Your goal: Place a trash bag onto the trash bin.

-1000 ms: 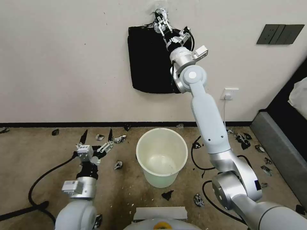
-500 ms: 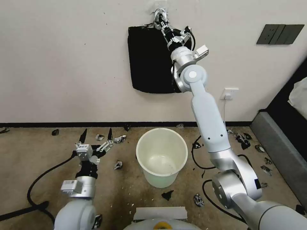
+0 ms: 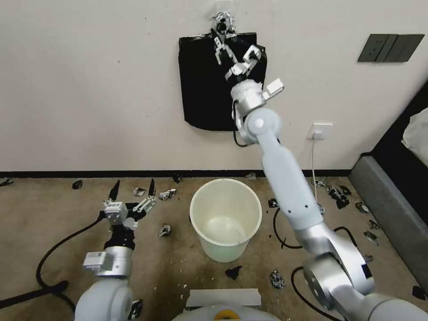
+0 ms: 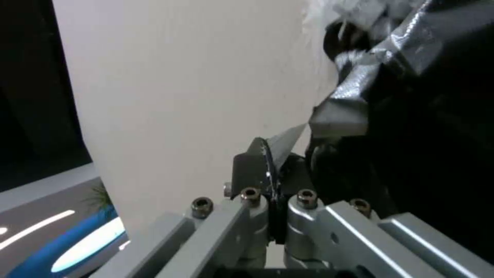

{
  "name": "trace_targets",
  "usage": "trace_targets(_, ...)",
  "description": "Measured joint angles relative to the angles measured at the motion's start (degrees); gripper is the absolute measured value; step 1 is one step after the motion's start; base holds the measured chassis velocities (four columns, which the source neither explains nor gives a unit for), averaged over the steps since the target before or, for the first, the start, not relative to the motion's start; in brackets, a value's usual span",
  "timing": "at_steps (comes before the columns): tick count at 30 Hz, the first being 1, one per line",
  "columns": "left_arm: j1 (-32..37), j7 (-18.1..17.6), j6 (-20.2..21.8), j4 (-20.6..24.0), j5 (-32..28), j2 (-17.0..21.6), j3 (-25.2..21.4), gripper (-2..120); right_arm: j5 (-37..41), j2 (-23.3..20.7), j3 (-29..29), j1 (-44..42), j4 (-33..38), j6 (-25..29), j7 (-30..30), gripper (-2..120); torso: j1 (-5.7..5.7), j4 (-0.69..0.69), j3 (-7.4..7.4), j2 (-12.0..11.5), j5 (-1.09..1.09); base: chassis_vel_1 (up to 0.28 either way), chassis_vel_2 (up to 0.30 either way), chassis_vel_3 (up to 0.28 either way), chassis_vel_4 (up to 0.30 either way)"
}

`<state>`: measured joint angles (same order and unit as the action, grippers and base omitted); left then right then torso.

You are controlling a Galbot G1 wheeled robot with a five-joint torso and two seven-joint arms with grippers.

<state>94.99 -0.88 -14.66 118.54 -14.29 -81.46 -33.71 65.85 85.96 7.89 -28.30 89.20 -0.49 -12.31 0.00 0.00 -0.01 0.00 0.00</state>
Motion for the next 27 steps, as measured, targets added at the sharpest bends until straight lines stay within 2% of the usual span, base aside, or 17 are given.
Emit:
trace_targets(14,0.2,0.1,-0.3,0.5,0.4,-0.4,1.3,100,-2.6,-6.5,-2.8,-16.2,12.0,0.4,0.2,0,0.00,0.00,0.00,0.0,0.01,0.000,0.000,0.000,0.000)
trace_targets(27,1.2,0.2,-0.7,2.1,1.6,-1.0,2.2,100,-6.2,-8.8,-4.0,-23.4,18.9,0.9,-1.6,0,0.00,0.00,0.00,0.0,0.00,0.000,0.000,0.000,0.000)
